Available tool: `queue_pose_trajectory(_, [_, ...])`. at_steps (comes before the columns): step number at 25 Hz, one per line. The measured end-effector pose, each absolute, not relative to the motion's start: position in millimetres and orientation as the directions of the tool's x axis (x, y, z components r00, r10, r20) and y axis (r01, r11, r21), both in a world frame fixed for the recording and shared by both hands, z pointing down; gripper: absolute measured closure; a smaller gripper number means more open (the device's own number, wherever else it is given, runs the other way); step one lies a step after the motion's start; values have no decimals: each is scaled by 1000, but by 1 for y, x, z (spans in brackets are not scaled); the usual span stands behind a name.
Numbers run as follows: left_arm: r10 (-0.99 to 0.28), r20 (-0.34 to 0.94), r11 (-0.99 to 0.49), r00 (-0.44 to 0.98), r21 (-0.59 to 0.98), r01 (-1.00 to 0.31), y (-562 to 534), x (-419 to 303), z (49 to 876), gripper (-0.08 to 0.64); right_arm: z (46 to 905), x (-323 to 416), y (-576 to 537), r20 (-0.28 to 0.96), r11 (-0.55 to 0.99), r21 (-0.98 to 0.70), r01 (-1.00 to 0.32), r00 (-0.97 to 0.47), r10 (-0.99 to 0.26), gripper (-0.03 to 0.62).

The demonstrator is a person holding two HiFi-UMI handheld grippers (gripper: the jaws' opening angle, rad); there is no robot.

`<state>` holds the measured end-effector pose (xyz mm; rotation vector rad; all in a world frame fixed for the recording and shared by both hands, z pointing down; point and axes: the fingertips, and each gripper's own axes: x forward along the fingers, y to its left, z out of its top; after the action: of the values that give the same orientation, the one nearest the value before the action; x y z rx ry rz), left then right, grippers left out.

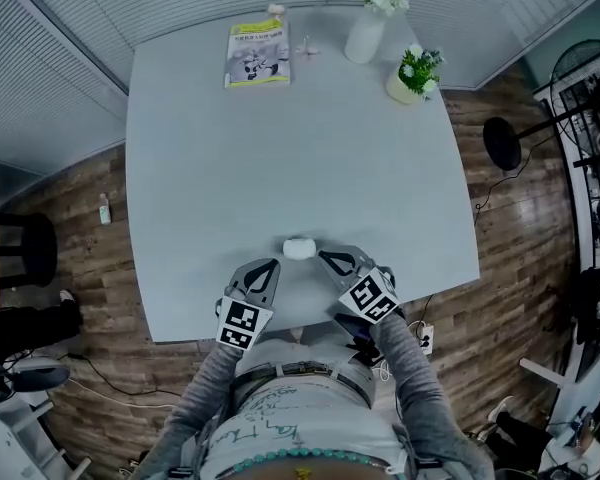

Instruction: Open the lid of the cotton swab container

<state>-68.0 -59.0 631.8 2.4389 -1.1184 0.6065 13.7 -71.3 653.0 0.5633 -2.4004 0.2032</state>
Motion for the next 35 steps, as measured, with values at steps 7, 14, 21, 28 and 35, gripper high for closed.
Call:
queue_pose_trajectory(7, [-598,546,-604,586,173,-778,-58,-72,640,561,676,14,-70,645,895,-34,-445,-694,-320,555])
queue_pose_trajectory(14, [-599,553,-595,579,176,-784,-58,-74,640,561,688,14,-74,629,918,-49,-394,-726,-278,373])
queue_pose_trajectory(21, [-618,558,-569,554,168,-805,-59,-82,640,561,699,-7,-76,617,949,-71,-308,-761,-201,299])
queue_pose_trajectory(28, [-639,566,-533,521,164,-830,-57,-94,640,561,711,-29,-77,614,969,-71,-238,-776,-146,296])
queue_pose_trajectory(35, [-660,563,-503,497,159,-849,-56,-104,637,561,715,-41,-82,614,979,-15,-202,-775,-151,298])
